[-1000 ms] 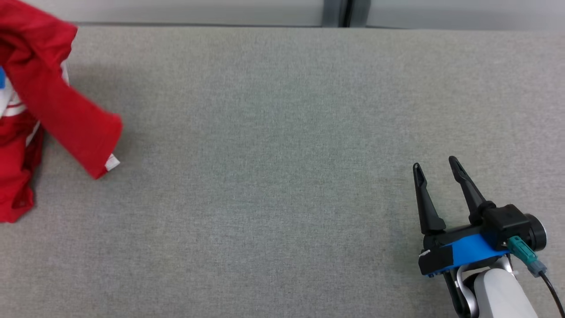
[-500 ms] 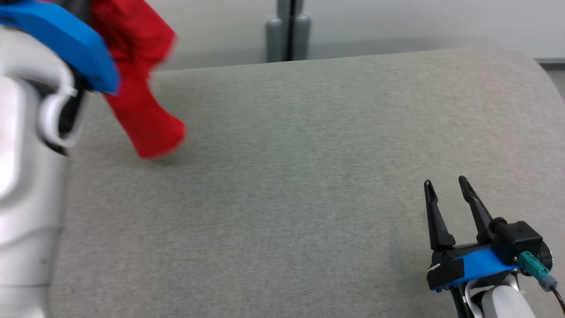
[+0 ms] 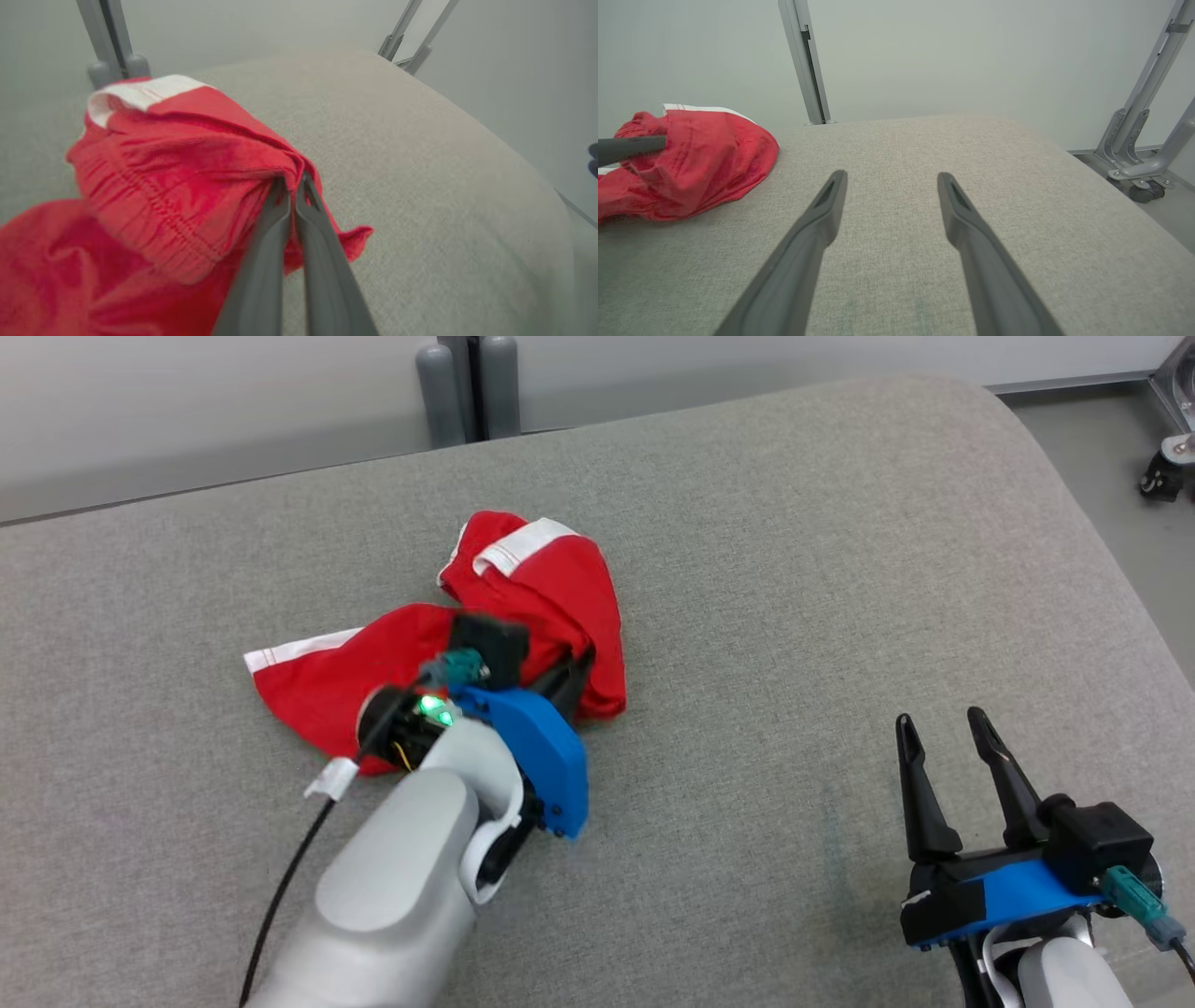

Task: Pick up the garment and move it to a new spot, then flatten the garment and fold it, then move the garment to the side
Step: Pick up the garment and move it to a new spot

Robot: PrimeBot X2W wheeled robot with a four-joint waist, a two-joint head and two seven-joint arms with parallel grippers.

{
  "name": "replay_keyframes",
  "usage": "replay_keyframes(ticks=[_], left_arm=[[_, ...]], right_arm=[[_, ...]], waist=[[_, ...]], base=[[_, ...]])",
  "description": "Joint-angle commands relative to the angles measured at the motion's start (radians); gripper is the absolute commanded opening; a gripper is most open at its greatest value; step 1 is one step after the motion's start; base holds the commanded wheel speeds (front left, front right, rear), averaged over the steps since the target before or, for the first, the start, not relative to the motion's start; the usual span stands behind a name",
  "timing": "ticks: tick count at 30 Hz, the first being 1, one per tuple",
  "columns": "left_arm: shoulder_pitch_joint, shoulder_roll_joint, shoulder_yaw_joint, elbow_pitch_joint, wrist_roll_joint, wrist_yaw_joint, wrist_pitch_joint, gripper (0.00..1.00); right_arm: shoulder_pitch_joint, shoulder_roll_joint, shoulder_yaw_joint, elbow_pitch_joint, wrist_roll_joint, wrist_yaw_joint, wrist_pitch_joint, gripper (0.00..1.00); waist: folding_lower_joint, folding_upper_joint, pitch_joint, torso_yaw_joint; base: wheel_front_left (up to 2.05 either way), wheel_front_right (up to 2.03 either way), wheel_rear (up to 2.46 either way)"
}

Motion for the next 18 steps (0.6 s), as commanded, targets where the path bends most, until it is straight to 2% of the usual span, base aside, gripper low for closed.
replay_keyframes(ticks=[1,6,13,14,15,16,18], left_arm=[[0.021,0.0,-0.031,0.017,-0.014,-0.001,-0.022,0.0],[0.054,-0.012,-0.117,0.063,-0.04,-0.001,-0.089,0.0],[0.082,-0.015,-0.203,0.083,-0.102,0.0,-0.124,0.0],[0.087,-0.015,-0.213,0.086,-0.113,0.006,-0.132,0.37],[0.09,-0.016,-0.222,0.088,-0.123,0.009,-0.14,0.6],[0.091,-0.015,-0.232,0.088,-0.135,0.015,-0.149,1.0],[0.089,-0.016,-0.247,0.086,-0.152,0.026,-0.171,1.0]], right_arm=[[-0.009,-0.004,-0.002,-0.004,0.008,0.001,-0.003,1.0],[-0.012,-0.004,-0.011,-0.004,0.009,0.001,-0.004,1.0],[-0.019,-0.004,-0.006,0.005,0.011,0.001,-0.003,1.0],[-0.02,-0.004,-0.006,0.006,0.011,0.001,-0.004,1.0],[-0.021,-0.004,-0.005,0.006,0.009,0.001,-0.003,1.0],[-0.02,-0.004,-0.004,0.007,0.008,0.001,-0.003,1.0],[-0.014,-0.004,-0.006,0.007,0.003,0.001,-0.004,1.0]], waist=[[-0.0001,0.0001,0.008,-0.002],[-0.0001,0.0001,0.017,0.009],[-0.0001,0.0001,0.005,0.038],[-0.0001,0.0001,0.001,0.044],[-0.0001,0.0001,-0.002,0.049],[-0.0001,0.0001,-0.007,0.055],[-0.0001,0.0001,-0.016,0.066]], base=[[0.0,0.0,0.0],[0.0,0.0,0.0],[0.0,0.0,0.0],[0.0,0.0,0.0],[0.0,0.0,0.0],[0.0,0.0,0.0],[0.0,0.0,0.0]])
